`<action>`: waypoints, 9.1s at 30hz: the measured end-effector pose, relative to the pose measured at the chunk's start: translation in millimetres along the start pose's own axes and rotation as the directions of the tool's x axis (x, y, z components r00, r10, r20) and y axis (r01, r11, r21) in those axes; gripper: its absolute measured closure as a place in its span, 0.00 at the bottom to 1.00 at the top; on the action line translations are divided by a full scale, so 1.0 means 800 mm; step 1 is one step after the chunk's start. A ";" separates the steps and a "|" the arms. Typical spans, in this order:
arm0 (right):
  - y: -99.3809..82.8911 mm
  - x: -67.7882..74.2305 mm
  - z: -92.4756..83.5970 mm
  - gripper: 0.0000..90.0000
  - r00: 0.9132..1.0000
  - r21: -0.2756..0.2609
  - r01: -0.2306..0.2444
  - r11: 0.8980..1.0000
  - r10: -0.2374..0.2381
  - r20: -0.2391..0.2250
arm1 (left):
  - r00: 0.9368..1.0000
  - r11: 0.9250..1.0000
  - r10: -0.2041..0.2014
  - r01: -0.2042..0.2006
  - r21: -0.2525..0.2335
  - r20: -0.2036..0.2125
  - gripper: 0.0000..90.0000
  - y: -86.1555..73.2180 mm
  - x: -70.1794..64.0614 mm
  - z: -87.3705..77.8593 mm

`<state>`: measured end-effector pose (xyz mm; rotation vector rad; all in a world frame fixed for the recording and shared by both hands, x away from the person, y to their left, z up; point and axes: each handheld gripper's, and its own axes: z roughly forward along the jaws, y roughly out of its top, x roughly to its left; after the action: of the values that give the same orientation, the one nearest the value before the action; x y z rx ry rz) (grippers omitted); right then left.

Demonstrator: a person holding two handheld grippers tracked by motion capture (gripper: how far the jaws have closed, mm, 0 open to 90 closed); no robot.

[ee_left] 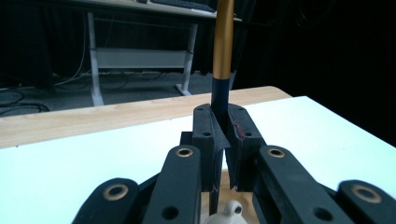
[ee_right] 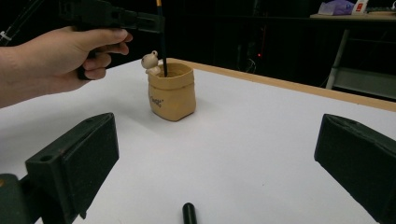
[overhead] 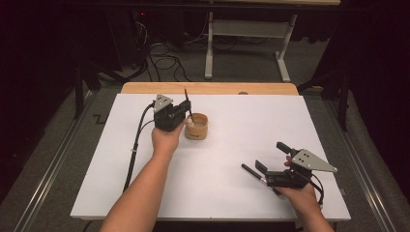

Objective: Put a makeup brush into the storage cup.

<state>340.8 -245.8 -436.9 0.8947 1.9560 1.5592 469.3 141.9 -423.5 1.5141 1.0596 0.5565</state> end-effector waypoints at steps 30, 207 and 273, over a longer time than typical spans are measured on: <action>-0.002 0.001 0.003 0.01 1.000 0.015 0.011 1.000 -0.011 -0.001 | 0.999 0.998 -0.046 0.046 0.048 -0.001 0.92 -0.025 0.009 0.001; -0.020 -0.032 0.002 0.05 0.983 0.480 -0.042 0.876 -0.049 0.176 | 0.993 0.994 0.092 -0.095 0.047 0.068 0.06 -0.111 0.013 -0.201; 0.001 -0.009 0.024 0.25 0.998 0.893 -0.026 0.450 -0.036 0.047 | 0.991 0.993 0.090 -0.097 0.069 0.102 0.06 -0.116 0.009 -0.196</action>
<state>359.7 -238.1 -440.8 1.2712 2.7344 0.3029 315.5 224.5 -475.3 1.6464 0.9453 0.5063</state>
